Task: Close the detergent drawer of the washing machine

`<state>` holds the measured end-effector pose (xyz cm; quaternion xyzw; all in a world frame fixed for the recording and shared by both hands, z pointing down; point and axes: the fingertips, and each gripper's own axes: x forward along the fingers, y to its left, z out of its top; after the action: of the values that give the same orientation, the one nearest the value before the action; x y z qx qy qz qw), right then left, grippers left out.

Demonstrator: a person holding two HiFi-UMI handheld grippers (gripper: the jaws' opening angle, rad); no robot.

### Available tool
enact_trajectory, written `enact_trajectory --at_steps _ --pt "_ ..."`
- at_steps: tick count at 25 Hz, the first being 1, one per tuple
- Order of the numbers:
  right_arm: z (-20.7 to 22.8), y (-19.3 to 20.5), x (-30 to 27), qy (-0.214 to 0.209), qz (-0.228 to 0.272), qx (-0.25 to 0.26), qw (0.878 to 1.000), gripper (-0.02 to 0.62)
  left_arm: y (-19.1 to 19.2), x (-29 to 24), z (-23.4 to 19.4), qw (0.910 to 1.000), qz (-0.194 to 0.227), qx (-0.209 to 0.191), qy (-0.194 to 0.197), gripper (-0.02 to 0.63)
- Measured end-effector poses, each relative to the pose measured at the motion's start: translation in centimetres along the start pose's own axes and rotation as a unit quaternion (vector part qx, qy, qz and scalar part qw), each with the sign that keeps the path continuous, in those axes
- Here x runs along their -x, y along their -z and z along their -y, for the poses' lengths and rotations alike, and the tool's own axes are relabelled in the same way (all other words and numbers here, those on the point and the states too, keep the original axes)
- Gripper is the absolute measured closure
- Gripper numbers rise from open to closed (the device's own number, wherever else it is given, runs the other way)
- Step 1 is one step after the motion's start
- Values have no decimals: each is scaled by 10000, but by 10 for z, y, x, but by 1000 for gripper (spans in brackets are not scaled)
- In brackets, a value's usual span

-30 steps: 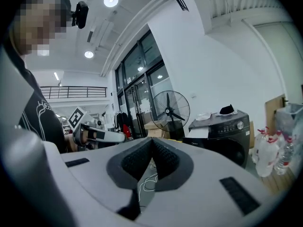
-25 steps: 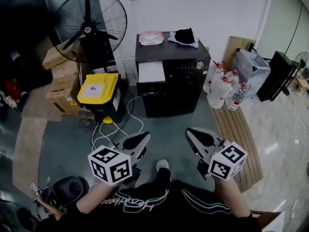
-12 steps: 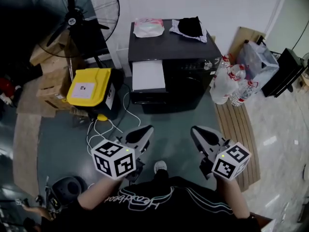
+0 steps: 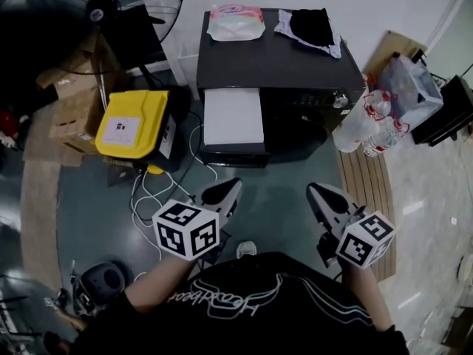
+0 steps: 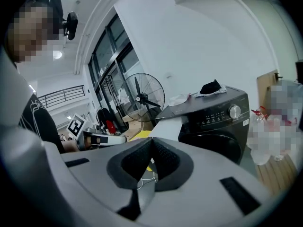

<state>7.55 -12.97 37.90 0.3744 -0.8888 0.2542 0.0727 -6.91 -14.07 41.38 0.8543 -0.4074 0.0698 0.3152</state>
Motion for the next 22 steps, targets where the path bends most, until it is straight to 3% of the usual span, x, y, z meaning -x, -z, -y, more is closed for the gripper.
enact_trajectory --at_steps 6,15,22 --pt "24 3 -21 139 -99 -111 9998 568 11 -31 -46 9992 -221 -164 -279 581" --pt "52 7 -18 454 51 -224 9987 569 40 -46 -83 9970 -312 17 -714 581" --pt "70 -2 -38 119 -110 -267 9995 569 39 -58 -101 9946 -96 -38 -1030 581"
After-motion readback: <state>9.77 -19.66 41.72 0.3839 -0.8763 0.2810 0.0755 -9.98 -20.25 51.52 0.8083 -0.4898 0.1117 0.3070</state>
